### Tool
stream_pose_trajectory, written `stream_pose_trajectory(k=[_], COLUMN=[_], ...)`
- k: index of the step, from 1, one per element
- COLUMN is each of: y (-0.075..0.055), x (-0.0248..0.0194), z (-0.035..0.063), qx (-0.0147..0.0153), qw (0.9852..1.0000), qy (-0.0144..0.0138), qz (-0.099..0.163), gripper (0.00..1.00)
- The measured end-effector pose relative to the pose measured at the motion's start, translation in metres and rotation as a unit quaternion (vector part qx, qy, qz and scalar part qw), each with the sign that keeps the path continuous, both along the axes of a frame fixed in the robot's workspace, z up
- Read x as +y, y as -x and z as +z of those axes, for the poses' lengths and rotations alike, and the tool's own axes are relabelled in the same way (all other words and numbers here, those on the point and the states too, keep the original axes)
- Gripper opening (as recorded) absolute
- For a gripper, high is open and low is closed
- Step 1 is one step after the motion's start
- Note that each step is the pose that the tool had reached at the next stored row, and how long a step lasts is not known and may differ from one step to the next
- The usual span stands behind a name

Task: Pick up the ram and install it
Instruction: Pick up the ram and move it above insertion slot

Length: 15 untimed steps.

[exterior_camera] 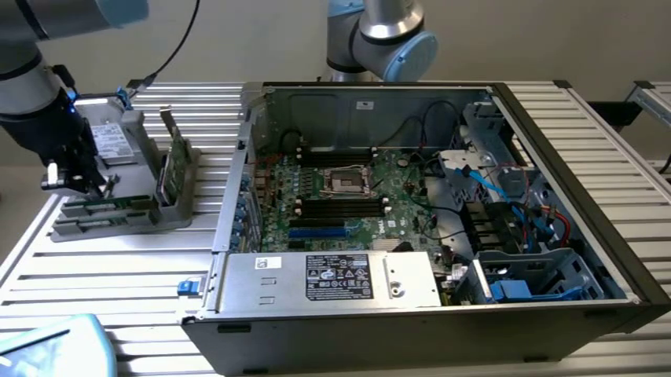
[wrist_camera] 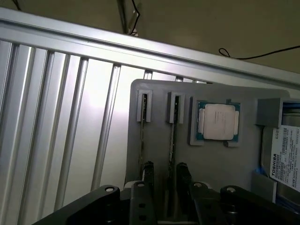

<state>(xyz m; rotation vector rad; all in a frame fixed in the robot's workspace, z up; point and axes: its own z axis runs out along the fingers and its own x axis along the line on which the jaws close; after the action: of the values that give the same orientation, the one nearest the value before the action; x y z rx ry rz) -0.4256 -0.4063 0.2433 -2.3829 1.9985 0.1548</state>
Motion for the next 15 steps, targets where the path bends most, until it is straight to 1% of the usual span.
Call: stream_pose_trajectory(k=[4, 6, 9, 10, 12, 14, 15], y=[-0.004, -0.005, -0.007, -0.008, -0.009, -0.011, -0.013], x=[-0.0019, -0.0031, -0.0036, -0.0038, -0.0043, -0.0057, -0.0065], z=[-0.0059, -0.0088, -0.0131, -0.0142, -0.0153, -0.0158, -0.0159], qx=[0.0041, 0.0064, 0.0099, 0.0116, 0.0167, 0.0237, 0.028], qw=[1.0, 1.0, 1.0, 0.9999, 0.9999, 0.9997, 0.9996], qy=[-0.0001, 0.0, -0.0001, -0.0001, 0.0, -0.0001, 0.0], qz=[0.0, 0.0, 0.0, 0.0, 0.0, 0.0, 0.0], gripper=[0.33, 0.33, 0.33, 0.33, 0.33, 0.33, 0.33])
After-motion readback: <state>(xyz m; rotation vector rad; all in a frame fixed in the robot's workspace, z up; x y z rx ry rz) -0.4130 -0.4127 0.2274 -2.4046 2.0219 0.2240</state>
